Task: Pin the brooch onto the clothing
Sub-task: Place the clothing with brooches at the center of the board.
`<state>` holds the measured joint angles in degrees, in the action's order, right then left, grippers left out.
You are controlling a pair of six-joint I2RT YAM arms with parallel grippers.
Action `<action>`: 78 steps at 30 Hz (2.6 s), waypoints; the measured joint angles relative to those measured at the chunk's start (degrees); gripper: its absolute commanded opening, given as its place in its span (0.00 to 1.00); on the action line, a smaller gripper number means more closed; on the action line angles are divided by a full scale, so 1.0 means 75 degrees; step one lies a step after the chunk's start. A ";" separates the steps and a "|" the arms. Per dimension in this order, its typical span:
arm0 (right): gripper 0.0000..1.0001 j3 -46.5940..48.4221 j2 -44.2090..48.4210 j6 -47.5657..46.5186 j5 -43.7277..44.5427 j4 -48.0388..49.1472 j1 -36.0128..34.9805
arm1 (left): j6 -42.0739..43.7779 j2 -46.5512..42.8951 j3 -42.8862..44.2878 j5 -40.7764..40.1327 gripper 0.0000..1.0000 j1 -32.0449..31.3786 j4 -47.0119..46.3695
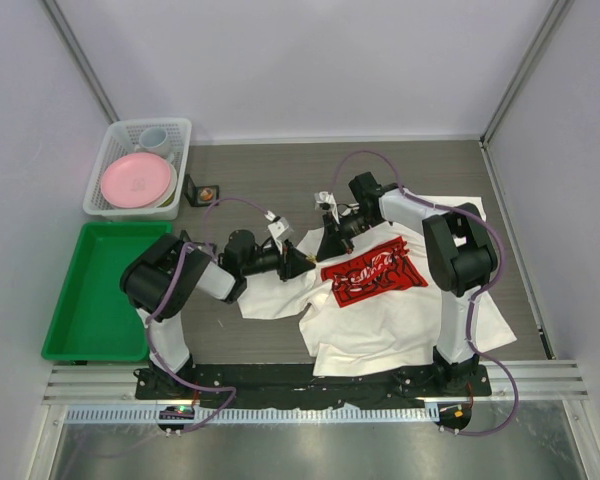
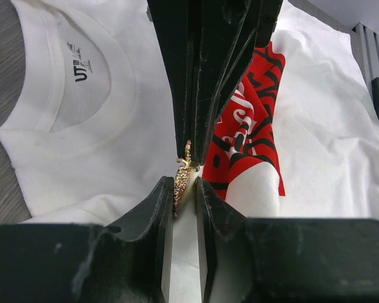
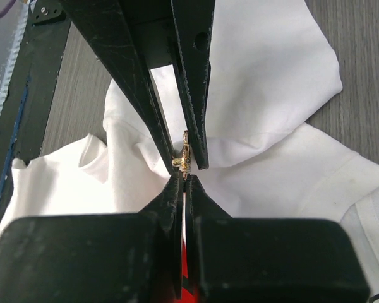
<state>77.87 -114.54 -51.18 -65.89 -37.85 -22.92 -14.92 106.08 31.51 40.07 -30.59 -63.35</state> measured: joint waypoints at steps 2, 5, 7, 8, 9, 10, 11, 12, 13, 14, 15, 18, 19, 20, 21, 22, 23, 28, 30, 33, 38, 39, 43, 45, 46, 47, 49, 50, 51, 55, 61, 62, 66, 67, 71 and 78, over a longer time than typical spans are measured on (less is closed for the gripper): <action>0.01 0.0119 -0.0035 -0.0358 0.0000 -0.0277 0.0003 | 0.0003 0.0006 0.0035 0.0079 0.20 0.0000 0.0009; 0.01 0.0227 -0.0052 -0.0828 0.0003 -0.0632 -0.0009 | 0.0006 0.0020 0.0085 0.0219 0.19 0.0003 0.0055; 0.01 0.0277 -0.0061 -0.1102 0.0029 -0.0804 -0.0015 | 0.0009 0.0038 0.0149 0.0303 0.19 0.0003 0.0146; 0.01 0.0297 -0.0064 -0.1169 0.0041 -0.0860 -0.0015 | 0.0009 0.0050 0.0172 0.0335 0.18 0.0003 0.0178; 0.01 0.0318 -0.0073 -0.1250 0.0050 -0.0915 -0.0015 | 0.0009 0.0061 0.0192 0.0353 0.18 0.0003 0.0198; 0.01 0.0350 -0.0082 -0.1338 0.0058 -0.0976 -0.0015 | 0.0009 0.0079 0.0213 0.0382 0.17 0.0003 0.0210; 0.01 0.0361 -0.0082 -0.1399 0.0064 -0.1020 -0.0015 | 0.0012 0.0093 0.0242 0.0411 0.17 0.0003 0.0227; 0.01 0.0382 -0.0085 -0.1475 0.0079 -0.1070 -0.0015 | 0.0012 0.0108 0.0268 0.0437 0.16 0.0003 0.0256; 0.01 0.0402 -0.0085 -0.1533 0.0096 -0.1110 -0.0015 | 0.0012 0.0119 0.0289 0.0458 0.15 0.0003 0.0274; 0.01 0.0431 -0.0087 -0.1600 0.0114 -0.1160 -0.0017 | 0.0009 0.0128 0.0312 0.0475 0.15 0.0003 0.0289; 0.01 0.0446 -0.0087 -0.1684 0.0131 -0.1195 -0.0020 | 0.0009 0.0134 0.0335 0.0490 0.14 0.0003 0.0315; 0.01 0.0487 -0.0096 -0.1891 0.0172 -0.1329 -0.0029 | 0.0009 0.0149 0.0396 0.0545 0.13 0.0003 0.0425; 0.01 0.0490 -0.0096 -0.1947 0.0178 -0.1361 -0.0035 | 0.0006 0.0154 0.0405 0.0560 0.13 0.0003 0.0443; 0.01 0.0495 -0.0099 -0.1996 0.0184 -0.1396 -0.0044 | 0.0006 0.0163 0.0417 0.0583 0.12 0.0003 0.0466; 0.01 0.0504 -0.0099 -0.2028 0.0204 -0.1425 -0.0050 | 0.0006 0.0169 0.0428 0.0603 0.12 0.0003 0.0493; 0.01 0.0527 -0.0111 -0.2081 0.0227 -0.1460 -0.0061 | 0.0006 0.0178 0.0443 0.0615 0.12 0.0003 0.0513; 0.01 0.0545 -0.0119 -0.2116 0.0239 -0.1480 -0.0067 | 0.0006 0.0184 0.0460 0.0624 0.11 0.0003 0.0551; 0.01 0.0562 -0.0131 -0.2206 0.0341 -0.1530 -0.0090 | 0.0006 0.0245 0.0583 0.0691 0.10 0.0003 0.0743; 0.01 0.0562 -0.0131 -0.2224 0.0382 -0.1533 -0.0096 | 0.0006 0.0262 0.0635 0.0723 0.10 0.0003 0.0836; 0.01 0.0562 -0.0134 -0.2247 0.0414 -0.1539 -0.0099 | 0.0012 0.0277 0.0685 0.0758 0.11 0.0003 0.0927; 0.01 0.0565 -0.0134 -0.2276 0.0463 -0.1562 -0.0128 | 0.0044 0.0280 0.0729 0.0836 0.10 0.0003 0.1058; 0.01 0.0565 -0.0134 -0.2276 0.0469 -0.1568 -0.0134 | 0.0050 0.0280 0.0743 0.0854 0.10 0.0003 0.1087; 0.01 0.0606 -0.0149 -0.2279 0.0510 -0.1606 -0.0134 | 0.0070 0.0291 0.0807 0.0886 0.16 0.0003 0.1186; 0.01 0.0621 -0.0163 -0.2276 0.0507 -0.1623 -0.0134 | 0.0076 0.0291 0.0807 0.0889 0.21 0.0003 0.1192; 0.01 0.0629 -0.0181 -0.2276 0.0507 -0.1632 -0.0137 | 0.0079 0.0291 0.0807 0.0889 0.24 0.0003 0.1192; 0.01 0.0644 -0.0181 -0.2270 0.0504 -0.1652 -0.0137 | 0.0082 0.0291 0.0807 0.0886 0.29 0.0003 0.1192; 0.01 0.0662 -0.0187 -0.2259 0.0501 -0.1702 -0.0146 | 0.0102 0.0291 0.0807 0.0883 0.33 0.0009 0.1180; 0.01 0.0673 -0.0187 -0.2244 0.0501 -0.1737 -0.0152 | 0.0108 0.0291 0.0807 0.0883 0.37 0.0017 0.1177; 0.01 0.0685 -0.0187 -0.2238 0.0501 -0.1757 -0.0154 | 0.0117 0.0291 0.0807 0.0883 0.40 0.0035 0.1177; 0.01 0.0793 -0.0230 -0.2189 0.0460 -0.1836 -0.0163 | 0.0204 0.0289 0.0807 0.0950 0.54 0.0166 0.1174; 0.01 0.1032 -0.0341 -0.2127 0.0350 -0.1932 -0.0163 | 0.0312 0.0085 0.0807 0.1297 0.70 0.0676 0.1349; 0.01 0.1081 -0.0385 -0.2122 0.0338 -0.1938 -0.0163 | 0.0315 0.0006 0.0807 0.1390 0.70 0.0769 0.1396; 0.01 0.1195 -0.0522 -0.2034 0.0338 -0.1920 -0.0163 | 0.0312 -0.0172 0.0807 0.1638 0.71 0.0968 0.1483; 0.01 0.1212 -0.0554 -0.1999 0.0341 -0.1900 -0.0163 | 0.0309 -0.0221 0.0807 0.1690 0.70 0.0985 0.1545; 0.01 0.1201 -0.0592 -0.1757 0.0490 -0.1588 -0.0163 | 0.0338 -0.0586 0.0816 0.1737 0.68 0.1087 0.2148; 0.01 -0.0195 -0.0076 -0.0863 0.1381 0.1189 -0.0251 | 0.0662 -0.1361 0.2291 0.0647 0.68 0.1440 0.5802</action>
<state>76.40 -115.11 -57.65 -55.53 -28.93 -24.80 -9.96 95.88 48.69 44.93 -19.79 -19.84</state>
